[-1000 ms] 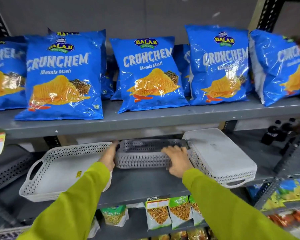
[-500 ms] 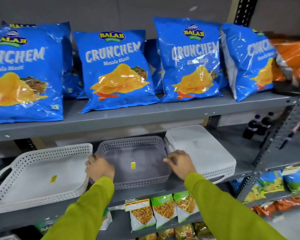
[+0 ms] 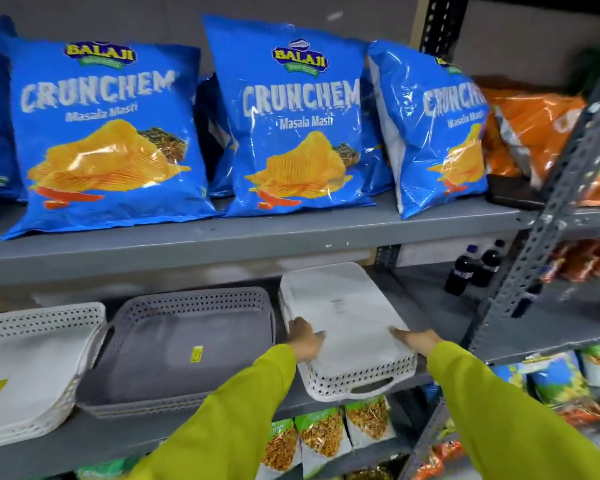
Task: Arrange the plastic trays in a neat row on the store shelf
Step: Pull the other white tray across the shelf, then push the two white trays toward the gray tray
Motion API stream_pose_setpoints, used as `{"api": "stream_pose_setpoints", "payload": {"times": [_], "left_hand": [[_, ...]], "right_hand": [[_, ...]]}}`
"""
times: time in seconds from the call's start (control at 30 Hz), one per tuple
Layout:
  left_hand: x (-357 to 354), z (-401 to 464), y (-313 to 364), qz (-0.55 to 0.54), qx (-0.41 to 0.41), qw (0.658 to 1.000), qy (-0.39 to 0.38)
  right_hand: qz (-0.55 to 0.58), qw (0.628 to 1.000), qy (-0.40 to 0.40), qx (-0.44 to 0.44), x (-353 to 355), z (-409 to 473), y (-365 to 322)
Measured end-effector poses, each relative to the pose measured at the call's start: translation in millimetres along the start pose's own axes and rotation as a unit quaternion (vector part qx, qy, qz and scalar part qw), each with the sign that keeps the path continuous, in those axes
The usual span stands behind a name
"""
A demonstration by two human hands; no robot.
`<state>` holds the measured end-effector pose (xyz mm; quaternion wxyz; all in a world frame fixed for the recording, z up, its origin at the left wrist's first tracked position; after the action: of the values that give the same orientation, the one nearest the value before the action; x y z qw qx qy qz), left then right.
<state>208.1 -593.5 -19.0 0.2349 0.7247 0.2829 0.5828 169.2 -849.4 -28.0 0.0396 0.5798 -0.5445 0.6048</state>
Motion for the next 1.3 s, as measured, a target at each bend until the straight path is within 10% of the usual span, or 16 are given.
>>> {"api": "stream_pose_setpoints", "payload": {"times": [0.27,0.5,0.73,1.1,1.3], "left_hand": [[-6,3,10,-0.207,0.081,0.975,0.007],[9,-1,28,-0.478,0.088,0.874,0.007],[55,-7,18,-0.633,0.144,0.761,0.018],[154,-29,-114,-0.313,-0.065,0.884,0.342],[270,-66,-248,0.018,0.001,0.879,0.477]], "right_hand": [[0.174,0.971,-0.161,-0.026,-5,67,23],[0.312,0.94,-0.062,0.126,83,2,-69],[-0.154,0.907,0.176,0.351,73,-23,-70],[-0.291,0.87,0.05,0.396,3,7,28],[-0.268,0.906,0.013,0.327,14,-48,-22]]}}
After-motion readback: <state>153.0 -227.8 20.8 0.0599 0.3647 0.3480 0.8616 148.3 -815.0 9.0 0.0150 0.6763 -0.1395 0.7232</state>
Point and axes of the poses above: each hand's wrist, its own z-axis towards the middle knuckle, its own x-axis out of the back of the hand, y = z × x, the point moved 3 cm from there along z, towards the middle knuckle, and after that the axes turned 13 degrees about y, right-handed, at the moved point
